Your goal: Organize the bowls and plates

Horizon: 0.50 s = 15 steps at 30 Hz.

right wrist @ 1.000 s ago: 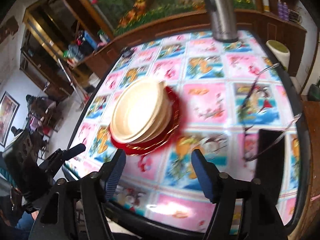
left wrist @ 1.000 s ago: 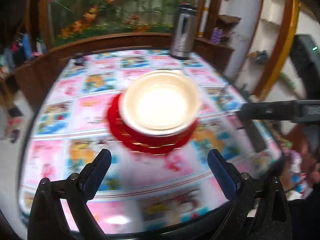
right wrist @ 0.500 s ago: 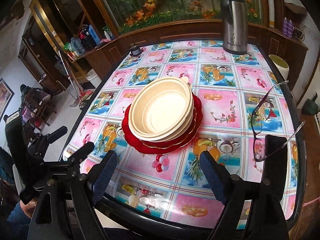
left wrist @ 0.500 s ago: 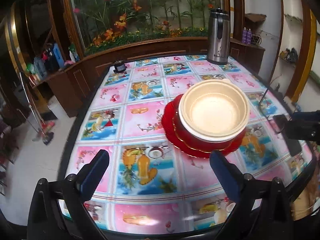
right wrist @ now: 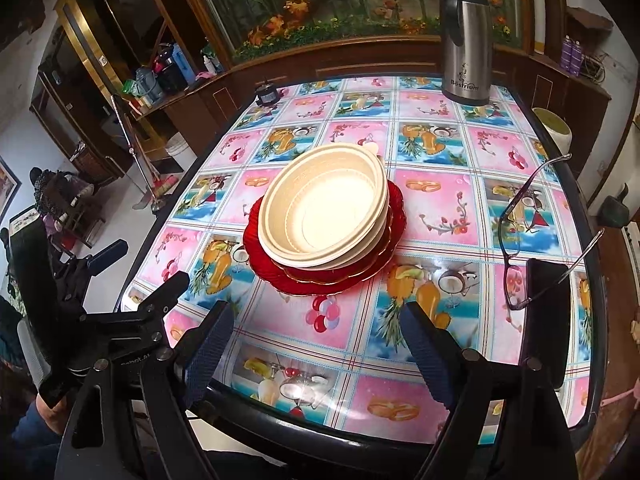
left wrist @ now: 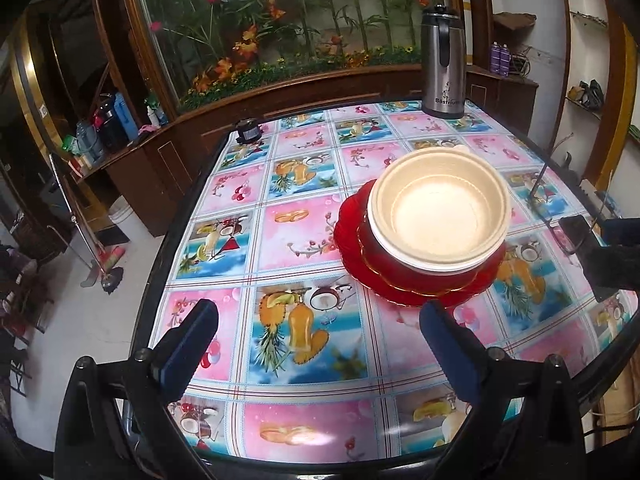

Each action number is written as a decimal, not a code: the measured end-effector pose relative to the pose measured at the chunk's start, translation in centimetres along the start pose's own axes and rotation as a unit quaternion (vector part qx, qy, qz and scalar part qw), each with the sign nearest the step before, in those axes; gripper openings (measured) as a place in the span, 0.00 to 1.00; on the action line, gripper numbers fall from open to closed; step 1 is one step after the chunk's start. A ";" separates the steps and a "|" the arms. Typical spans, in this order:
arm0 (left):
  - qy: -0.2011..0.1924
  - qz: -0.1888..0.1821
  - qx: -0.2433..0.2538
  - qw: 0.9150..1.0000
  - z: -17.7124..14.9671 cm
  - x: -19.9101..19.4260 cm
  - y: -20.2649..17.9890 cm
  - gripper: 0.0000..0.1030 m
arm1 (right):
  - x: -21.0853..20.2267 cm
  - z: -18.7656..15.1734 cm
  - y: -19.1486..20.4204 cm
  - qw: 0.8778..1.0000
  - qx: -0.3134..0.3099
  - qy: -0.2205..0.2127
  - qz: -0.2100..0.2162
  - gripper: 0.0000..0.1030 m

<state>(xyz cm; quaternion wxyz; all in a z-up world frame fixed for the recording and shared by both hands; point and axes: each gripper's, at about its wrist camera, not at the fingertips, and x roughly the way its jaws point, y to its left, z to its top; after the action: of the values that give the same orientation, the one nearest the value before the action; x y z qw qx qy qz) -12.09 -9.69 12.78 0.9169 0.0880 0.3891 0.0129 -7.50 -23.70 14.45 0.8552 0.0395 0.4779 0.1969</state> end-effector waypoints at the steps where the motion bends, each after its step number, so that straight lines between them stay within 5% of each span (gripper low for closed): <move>1: 0.000 0.000 0.000 1.000 0.0 -0.1 0.0 0.98 | 0.0 0.0 0.0 1.000 -0.001 0.001 0.001 0.86; 15: 0.002 0.043 0.023 0.999 0.2 -0.5 -0.6 0.98 | 1.0 0.3 0.2 1.000 -0.007 0.006 0.019 0.86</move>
<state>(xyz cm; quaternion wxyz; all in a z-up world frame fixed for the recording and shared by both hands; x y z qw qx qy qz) -12.33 -10.33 13.19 0.9123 0.1261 0.3871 0.0435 -6.80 -23.12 13.88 0.8488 0.0417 0.4805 0.2167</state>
